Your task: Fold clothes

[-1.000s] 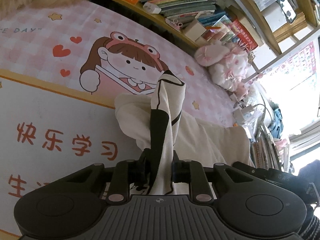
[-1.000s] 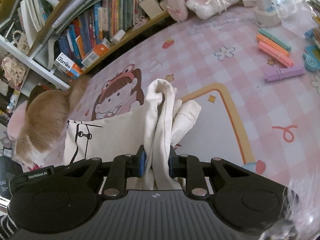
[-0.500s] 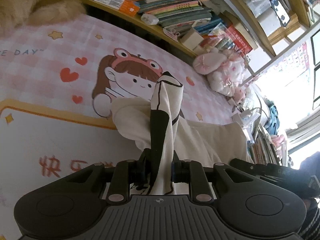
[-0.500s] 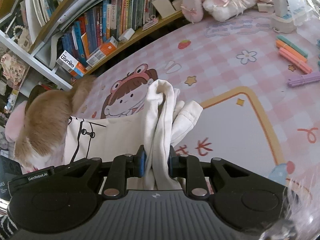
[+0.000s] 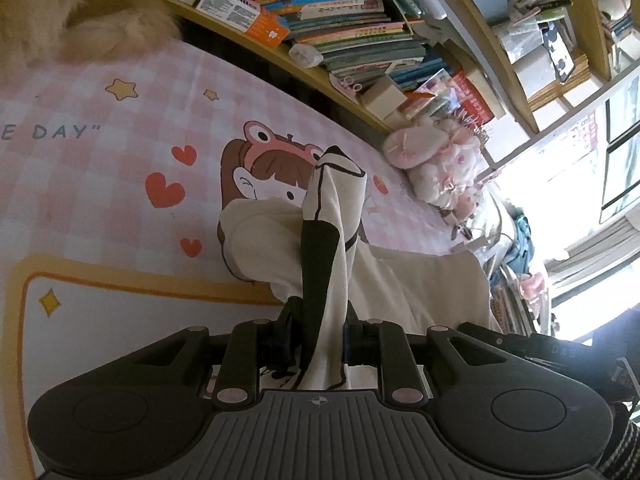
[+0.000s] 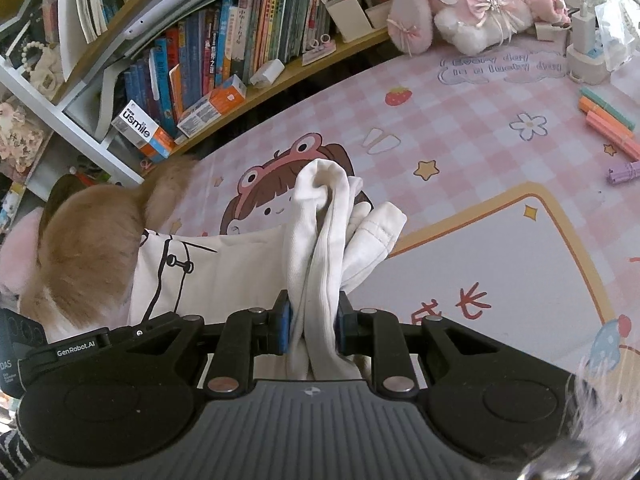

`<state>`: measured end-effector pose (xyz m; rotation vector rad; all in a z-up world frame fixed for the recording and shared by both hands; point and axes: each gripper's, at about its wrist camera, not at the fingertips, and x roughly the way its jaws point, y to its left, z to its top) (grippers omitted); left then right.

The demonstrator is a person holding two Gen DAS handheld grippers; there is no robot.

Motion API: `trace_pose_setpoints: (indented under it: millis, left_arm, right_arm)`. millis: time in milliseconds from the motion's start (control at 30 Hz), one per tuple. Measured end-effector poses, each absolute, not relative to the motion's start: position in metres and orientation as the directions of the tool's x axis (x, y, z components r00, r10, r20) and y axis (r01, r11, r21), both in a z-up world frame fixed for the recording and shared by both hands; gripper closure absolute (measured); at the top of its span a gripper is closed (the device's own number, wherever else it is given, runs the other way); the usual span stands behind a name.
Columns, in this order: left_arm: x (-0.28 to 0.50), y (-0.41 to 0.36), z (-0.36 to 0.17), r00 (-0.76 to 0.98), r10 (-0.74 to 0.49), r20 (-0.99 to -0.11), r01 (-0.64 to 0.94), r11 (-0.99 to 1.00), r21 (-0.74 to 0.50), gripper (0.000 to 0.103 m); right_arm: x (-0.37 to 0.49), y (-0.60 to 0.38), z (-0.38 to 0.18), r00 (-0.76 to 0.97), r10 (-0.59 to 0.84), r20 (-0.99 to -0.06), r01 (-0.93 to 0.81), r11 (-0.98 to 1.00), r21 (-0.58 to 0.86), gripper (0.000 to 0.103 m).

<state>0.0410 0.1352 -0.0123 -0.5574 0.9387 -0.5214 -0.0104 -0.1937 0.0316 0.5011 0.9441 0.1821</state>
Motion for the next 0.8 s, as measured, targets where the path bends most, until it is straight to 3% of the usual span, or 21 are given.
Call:
trace_pose_setpoints:
  millis: [300,800]
  left_arm:
    - [0.059,0.14,-0.011,0.51,-0.645,-0.569,0.164,0.723,-0.672,0.083]
    - [0.117,0.108,-0.004,0.568,-0.573,-0.591,0.098,0.76,-0.643,0.083]
  right_arm:
    - [0.007,-0.186,0.039,0.583,0.352,-0.733,0.059,0.88,0.47,0.083]
    - [0.094,-0.229,0.024,0.572,0.475,-0.668,-0.058,0.836,0.545,0.083]
